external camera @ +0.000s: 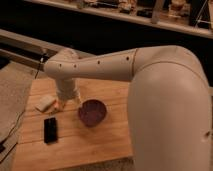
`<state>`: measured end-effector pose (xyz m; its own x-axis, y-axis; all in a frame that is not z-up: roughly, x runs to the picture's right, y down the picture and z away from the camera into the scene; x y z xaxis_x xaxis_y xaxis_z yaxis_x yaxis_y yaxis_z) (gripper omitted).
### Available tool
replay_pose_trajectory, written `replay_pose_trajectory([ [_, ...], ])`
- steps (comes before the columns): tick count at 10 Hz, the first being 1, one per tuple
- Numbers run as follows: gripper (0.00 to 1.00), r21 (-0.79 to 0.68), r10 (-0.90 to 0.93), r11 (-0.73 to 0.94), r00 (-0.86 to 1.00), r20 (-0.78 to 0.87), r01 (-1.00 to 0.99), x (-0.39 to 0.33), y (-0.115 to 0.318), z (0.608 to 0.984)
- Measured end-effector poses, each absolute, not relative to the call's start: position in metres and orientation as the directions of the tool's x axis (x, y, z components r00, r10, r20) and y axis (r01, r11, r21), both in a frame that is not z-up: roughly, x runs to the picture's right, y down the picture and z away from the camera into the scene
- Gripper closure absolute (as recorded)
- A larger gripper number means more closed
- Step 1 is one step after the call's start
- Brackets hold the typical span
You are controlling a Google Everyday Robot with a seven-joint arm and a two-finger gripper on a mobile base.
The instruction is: Place the pepper in the ceramic bowl
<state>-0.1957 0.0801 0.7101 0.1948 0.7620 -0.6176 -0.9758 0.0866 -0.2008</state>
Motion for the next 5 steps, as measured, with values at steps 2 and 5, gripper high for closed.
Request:
replay_pose_trajectory([
  [2, 0.35, -0.207, 0.771, 0.108, 0.213, -0.6, -0.972, -0.224, 0.076, 0.725],
  [5, 0.35, -0.182, 0.787, 0.137, 0.219, -0.578, -0.974, -0.25, 0.072, 0.754],
])
